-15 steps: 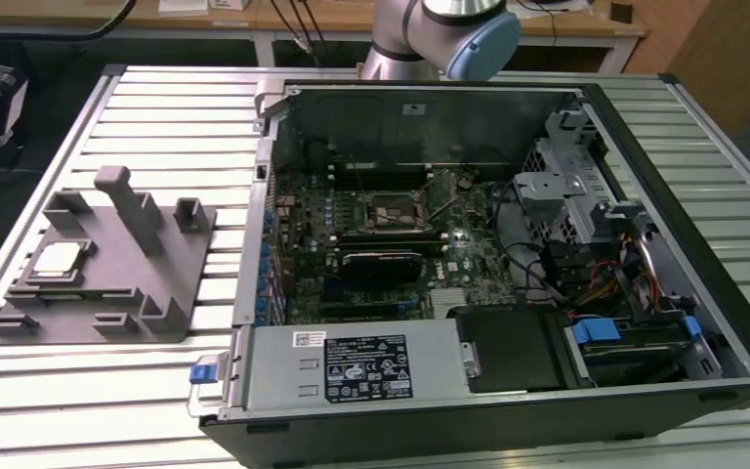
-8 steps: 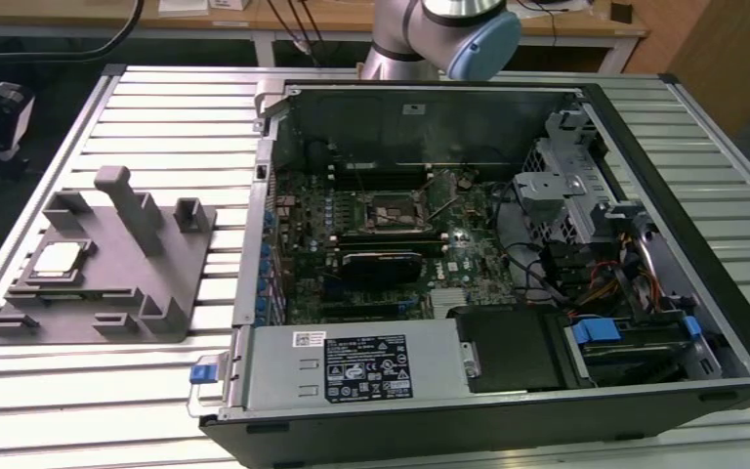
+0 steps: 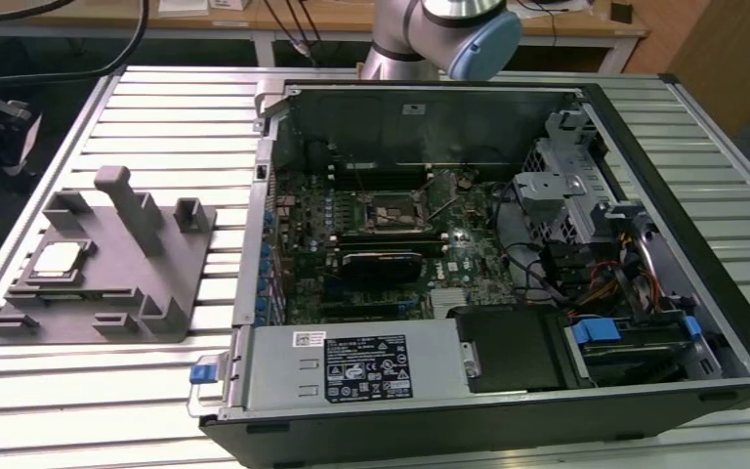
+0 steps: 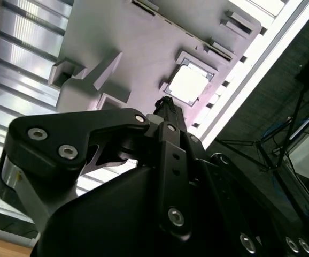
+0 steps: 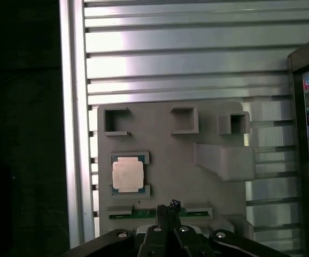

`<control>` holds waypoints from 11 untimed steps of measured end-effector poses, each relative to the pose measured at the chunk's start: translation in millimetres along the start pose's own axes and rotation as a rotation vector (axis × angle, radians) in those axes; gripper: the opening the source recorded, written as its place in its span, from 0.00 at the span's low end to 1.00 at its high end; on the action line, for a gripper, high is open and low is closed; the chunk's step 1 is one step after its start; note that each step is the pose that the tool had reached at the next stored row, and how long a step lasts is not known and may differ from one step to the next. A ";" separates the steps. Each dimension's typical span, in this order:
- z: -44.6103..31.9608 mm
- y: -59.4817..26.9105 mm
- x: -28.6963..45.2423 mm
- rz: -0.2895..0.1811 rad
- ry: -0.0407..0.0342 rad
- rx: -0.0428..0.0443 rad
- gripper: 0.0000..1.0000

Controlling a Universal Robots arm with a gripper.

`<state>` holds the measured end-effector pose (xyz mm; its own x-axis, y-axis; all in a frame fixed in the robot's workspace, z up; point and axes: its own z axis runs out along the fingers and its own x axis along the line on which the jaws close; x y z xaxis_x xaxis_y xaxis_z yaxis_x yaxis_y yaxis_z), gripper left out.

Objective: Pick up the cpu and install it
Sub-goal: 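Reach for the cpu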

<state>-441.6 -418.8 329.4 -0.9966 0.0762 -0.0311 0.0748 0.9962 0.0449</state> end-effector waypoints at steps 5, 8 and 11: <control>8.9 -4.0 0.0 0.000 0.0001 0.0001 0.11; 13.3 -5.2 0.1 0.000 0.0001 0.0001 0.11; 13.4 -5.3 0.1 0.000 0.0004 0.0002 0.11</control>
<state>-441.6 -423.4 315.8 -0.9966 0.0763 -0.0307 0.0749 0.9962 0.0447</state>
